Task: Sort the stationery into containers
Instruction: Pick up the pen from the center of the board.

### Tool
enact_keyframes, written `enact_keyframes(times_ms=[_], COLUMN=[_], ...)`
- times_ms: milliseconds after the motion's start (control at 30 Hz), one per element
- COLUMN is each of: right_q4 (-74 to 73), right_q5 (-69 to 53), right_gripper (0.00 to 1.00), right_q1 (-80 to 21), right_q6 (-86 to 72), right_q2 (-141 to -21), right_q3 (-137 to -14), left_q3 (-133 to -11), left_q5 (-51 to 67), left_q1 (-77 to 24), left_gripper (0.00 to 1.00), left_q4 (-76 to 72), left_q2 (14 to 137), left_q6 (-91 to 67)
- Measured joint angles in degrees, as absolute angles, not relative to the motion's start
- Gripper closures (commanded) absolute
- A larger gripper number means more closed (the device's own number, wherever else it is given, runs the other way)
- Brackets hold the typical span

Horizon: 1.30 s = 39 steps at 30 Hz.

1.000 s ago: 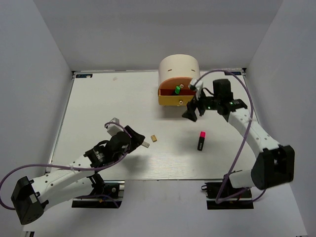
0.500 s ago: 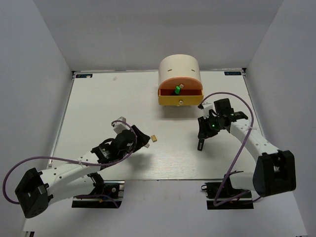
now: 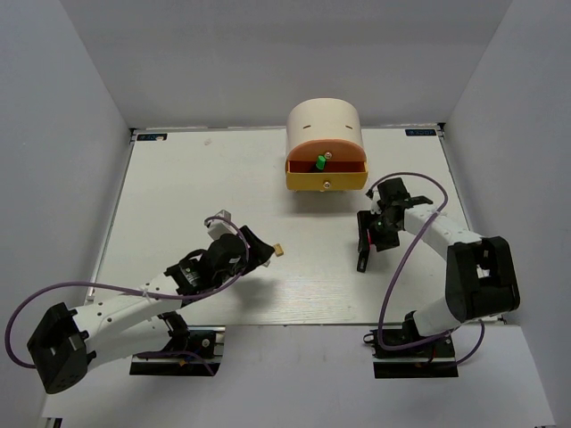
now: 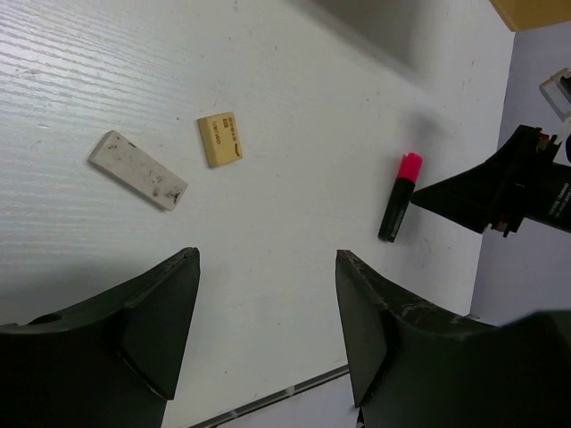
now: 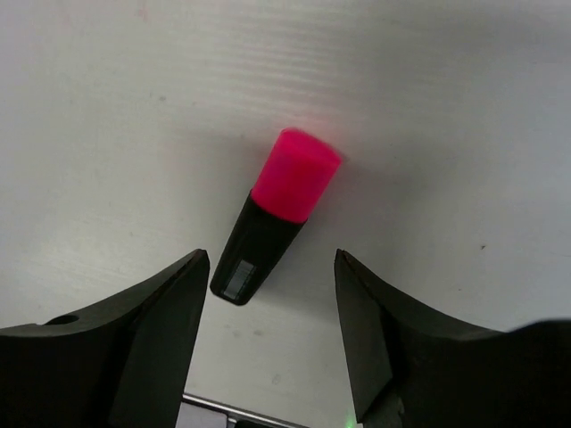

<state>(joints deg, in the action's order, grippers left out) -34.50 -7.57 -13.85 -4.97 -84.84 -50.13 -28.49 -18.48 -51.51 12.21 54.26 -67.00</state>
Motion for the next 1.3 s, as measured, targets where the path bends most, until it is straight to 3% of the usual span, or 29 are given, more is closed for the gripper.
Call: enact_keyframes(times_ms=[133, 500, 633, 667, 733, 767, 967, 1100, 1300], right_q4=[-30.28, -22.35, -20.38, -20.27, -20.21, -20.25, -20.03, -17.23, -3.92], right_q5=[-4.38, -1.65, -1.65, -1.72, -2.48, -3.38, -13.43, -24.91, -36.56], right_gripper=[0.45, 0.48, 0.67, 0.77, 0.84, 0.91, 1.00, 1.00, 1.00], right_q1=[-13.89, -14.44, -14.41, -14.41, -14.48, -14.48, -14.48, -14.46, -14.50], right_q6=[-9.13, -15.79, -16.16, -16.21, -16.10, -15.73, -9.76, -3.66, 2.85], right_q2=[-85.62, -85.89, -84.84, -84.77, -84.44, -84.07, -71.77, -65.17, -66.00], right_q3=[-49.80, -44.84, -43.31, -43.18, -43.16, -42.98, -41.89, -45.30, -50.04], left_q3=[-28.47, -28.49, -28.53, -28.56, -28.56, -28.56, -28.56, -28.56, -28.56], left_q5=[-18.52, -18.57, -18.52, -18.52, -18.52, -18.52, -18.52, -18.48, -18.17], left_q1=[-51.51, -51.51, -51.51, -51.51, -51.51, -51.51, -51.51, -51.51, -51.51], left_gripper=[0.28, 0.28, 0.28, 0.28, 0.28, 0.28, 0.28, 0.28, 0.28], left_q4=[12.43, 13.76, 13.74, 13.74, 13.72, 13.74, 13.72, 13.67, 13.67], left_q2=[53.80, 55.13, 56.05, 56.07, 56.07, 56.07, 56.05, 56.05, 56.05], left_q6=[-67.05, -67.07, -67.07, -67.07, -67.05, -67.05, -67.07, -67.05, -67.07])
